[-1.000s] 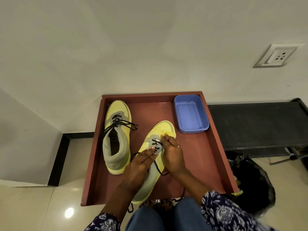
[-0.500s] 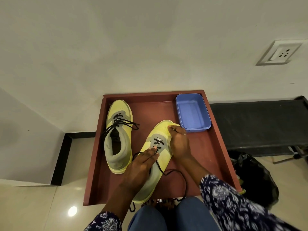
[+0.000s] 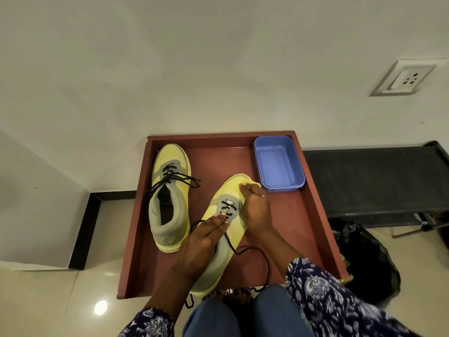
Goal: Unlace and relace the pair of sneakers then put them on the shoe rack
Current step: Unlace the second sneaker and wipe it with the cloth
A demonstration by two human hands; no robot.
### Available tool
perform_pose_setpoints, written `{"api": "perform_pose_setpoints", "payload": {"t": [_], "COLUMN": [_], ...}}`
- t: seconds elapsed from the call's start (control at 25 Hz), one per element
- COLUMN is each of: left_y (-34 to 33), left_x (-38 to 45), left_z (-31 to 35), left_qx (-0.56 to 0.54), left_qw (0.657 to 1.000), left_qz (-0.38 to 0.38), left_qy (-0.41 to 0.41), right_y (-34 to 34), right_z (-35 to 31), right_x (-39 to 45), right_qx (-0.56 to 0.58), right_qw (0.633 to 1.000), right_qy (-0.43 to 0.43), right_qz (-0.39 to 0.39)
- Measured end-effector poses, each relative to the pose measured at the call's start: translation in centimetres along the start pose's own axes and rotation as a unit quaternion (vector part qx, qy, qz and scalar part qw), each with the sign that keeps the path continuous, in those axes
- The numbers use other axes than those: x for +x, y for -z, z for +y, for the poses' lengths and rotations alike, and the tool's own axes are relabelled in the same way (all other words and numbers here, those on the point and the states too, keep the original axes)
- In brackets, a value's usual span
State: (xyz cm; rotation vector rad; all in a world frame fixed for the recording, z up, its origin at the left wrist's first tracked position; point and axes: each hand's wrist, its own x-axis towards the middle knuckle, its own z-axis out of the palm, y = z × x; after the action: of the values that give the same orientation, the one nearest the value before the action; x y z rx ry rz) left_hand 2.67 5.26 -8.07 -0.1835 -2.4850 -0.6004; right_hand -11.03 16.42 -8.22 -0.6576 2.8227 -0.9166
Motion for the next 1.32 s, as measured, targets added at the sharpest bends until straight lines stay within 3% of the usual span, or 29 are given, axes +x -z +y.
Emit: {"api": "perform_pose_setpoints", "payload": {"t": [0.24,0.52,0.72,1.0,1.32], "left_y": [-0.4,-0.3,0.0,-0.2,-0.3], "left_x": [-0.5,-0.4,-0.4,-0.2,-0.1], "left_z": [-0.7,-0.8,-0.6,-0.6,-0.6], "left_qx": [0.010,0.003,-0.001,-0.005,-0.007], "left_qw": [0.999,0.999,0.999,0.999,0.999], "left_qz": [-0.037,-0.050,-0.049,-0.050,-0.041], "left_qy": [0.002,0.002,-0.007,-0.001,-0.004], "right_y": [-2.3,-1.6,0.3,2.1,1.6], "right_z": [-0.7,-1.2,-1.8,-1.4,-1.4], "right_x": [-6.7,-8.4,-4.5,3.3,0.8], "right_qx": [0.043,0.149,0.131,0.000,0.019], "right_qw": [0.992,0.979,0.978,0.994,0.991], "right_qy": [-0.001,-0.074,-0.141,-0.111,-0.135], "right_qz": [0.119,0.119,0.077,-0.008,-0.010]}}
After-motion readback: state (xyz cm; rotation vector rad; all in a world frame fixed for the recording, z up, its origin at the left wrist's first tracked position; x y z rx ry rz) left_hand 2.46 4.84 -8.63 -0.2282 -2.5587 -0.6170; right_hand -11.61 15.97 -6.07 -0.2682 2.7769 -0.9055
